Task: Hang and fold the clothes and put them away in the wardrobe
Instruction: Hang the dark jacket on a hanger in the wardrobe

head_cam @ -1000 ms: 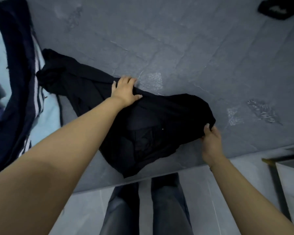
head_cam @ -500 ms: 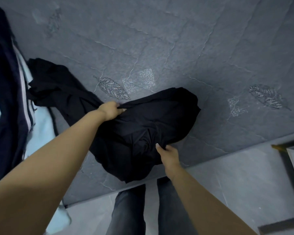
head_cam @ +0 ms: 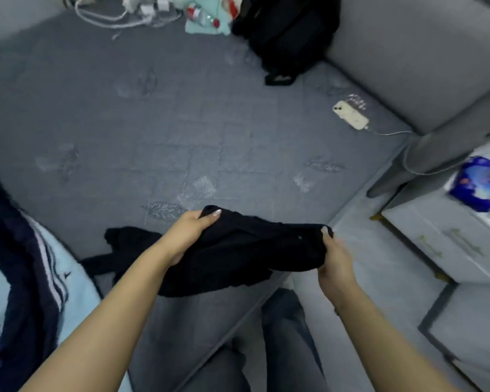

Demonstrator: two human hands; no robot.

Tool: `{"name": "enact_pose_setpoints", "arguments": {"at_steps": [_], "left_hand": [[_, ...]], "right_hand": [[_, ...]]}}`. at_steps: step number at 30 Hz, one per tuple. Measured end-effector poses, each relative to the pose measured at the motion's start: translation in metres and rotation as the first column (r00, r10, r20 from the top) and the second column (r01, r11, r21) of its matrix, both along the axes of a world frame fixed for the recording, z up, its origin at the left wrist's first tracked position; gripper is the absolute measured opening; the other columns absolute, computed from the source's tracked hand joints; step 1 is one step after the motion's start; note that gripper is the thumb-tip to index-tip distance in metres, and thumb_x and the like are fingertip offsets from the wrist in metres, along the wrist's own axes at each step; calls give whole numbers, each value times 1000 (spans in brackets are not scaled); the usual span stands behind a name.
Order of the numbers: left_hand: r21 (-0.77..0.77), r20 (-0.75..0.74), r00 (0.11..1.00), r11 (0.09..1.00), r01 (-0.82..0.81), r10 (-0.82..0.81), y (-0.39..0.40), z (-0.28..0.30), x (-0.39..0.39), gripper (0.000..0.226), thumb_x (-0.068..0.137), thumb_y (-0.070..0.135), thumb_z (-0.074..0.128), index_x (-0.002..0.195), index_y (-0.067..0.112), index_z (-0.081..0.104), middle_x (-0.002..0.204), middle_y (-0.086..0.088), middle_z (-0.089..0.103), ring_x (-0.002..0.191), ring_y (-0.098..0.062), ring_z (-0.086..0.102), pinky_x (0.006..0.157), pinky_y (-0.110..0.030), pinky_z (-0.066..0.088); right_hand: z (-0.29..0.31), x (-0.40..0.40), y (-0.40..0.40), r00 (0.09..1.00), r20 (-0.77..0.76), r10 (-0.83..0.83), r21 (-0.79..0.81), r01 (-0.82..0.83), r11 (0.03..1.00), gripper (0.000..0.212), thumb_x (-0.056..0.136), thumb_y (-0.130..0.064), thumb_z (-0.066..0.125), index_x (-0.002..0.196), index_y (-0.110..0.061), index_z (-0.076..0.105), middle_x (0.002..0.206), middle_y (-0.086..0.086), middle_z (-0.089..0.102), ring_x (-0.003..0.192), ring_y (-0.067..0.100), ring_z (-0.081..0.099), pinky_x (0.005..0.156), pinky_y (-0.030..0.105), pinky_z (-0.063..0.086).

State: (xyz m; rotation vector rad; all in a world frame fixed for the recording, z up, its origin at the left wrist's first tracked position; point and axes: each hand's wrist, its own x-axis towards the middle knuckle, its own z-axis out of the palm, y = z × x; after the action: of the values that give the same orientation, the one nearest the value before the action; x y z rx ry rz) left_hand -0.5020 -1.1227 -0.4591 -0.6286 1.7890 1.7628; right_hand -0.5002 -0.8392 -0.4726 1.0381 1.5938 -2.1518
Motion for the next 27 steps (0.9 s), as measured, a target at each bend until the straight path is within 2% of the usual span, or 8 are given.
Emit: {"name": "enact_pose_setpoints", "arguments": {"at_steps": [5, 7, 10, 14, 16, 20, 24, 27], "left_hand": [[-71, -182, 968, 984, 165, -176, 17, 89, -5, 25, 96, 36, 57, 97, 17, 74, 97, 0, 76, 93, -18, 72, 72, -21, 55], [-91, -255, 921, 956, 280, -294, 33, 125, -9, 24, 96, 39, 56, 97, 25, 76, 100, 2, 76, 94, -15, 72, 73, -20, 55], [-225, -393, 814, 903, 365, -427, 71, 175, -20, 22, 97, 41, 54, 93, 33, 74, 98, 9, 75, 94, -10, 70, 76, -22, 53], [-497, -610, 577, 830, 254, -542, 134, 226, -30, 19, 99, 41, 49, 88, 39, 65, 91, 23, 69, 92, -2, 63, 78, -26, 48], [-576, -634, 474, 782, 238, -611, 166, 246, -29, 20, 99, 44, 46, 87, 38, 62, 89, 17, 70, 90, -9, 63, 78, -32, 50], [-734, -609, 245, 653, 187, -755, 232, 282, -15, 31, 98, 44, 46, 101, 20, 65, 98, -5, 72, 95, -28, 64, 82, -41, 49], [-769, -577, 59, 567, 295, -814, 297, 324, 7, 35, 89, 53, 58, 80, 18, 61, 73, 3, 66, 74, -19, 61, 63, -33, 41], [-758, -453, -61, 348, 551, -890, 354, 358, 28, 37, 76, 48, 75, 71, 16, 58, 57, 9, 52, 54, -7, 47, 53, -24, 35]], "right_hand": [[110, 35, 56, 979, -194, -58, 102, 79, 992, 25, 97, -28, 58, 104, -6, 67, 97, 13, 74, 85, 25, 72, 67, 31, 58], [151, 53, 85, 968, -250, -7, 261, 74, 963, 24, 94, -28, 62, 98, -5, 70, 93, 12, 75, 83, 25, 72, 70, 33, 58], [210, 78, 131, 928, -332, 167, 580, 61, 812, 24, 93, -30, 63, 80, -12, 72, 72, -3, 74, 69, 10, 67, 59, 16, 49], [274, 123, 190, 905, -164, 392, 860, -64, 507, 60, 79, -67, 58, 77, -7, 65, 68, 6, 63, 62, 4, 52, 60, 24, 38], [295, 154, 217, 894, -48, 446, 882, -172, 440, 66, 61, -79, 66, 90, -20, 66, 77, -6, 67, 69, 1, 59, 63, 18, 42], [327, 213, 269, 899, 137, 415, 942, -247, 225, 49, 66, -55, 81, 99, -38, 50, 67, -17, 54, 63, -3, 54, 55, 16, 35], [370, 270, 327, 945, -97, 311, 911, -42, 411, 15, 73, -30, 81, 75, -22, 68, 58, -11, 57, 54, -1, 48, 52, 11, 34], [405, 334, 376, 972, -137, 191, 851, 17, 525, 19, 69, -33, 78, 68, -15, 74, 60, 2, 57, 57, 9, 51, 53, 16, 36]]}}
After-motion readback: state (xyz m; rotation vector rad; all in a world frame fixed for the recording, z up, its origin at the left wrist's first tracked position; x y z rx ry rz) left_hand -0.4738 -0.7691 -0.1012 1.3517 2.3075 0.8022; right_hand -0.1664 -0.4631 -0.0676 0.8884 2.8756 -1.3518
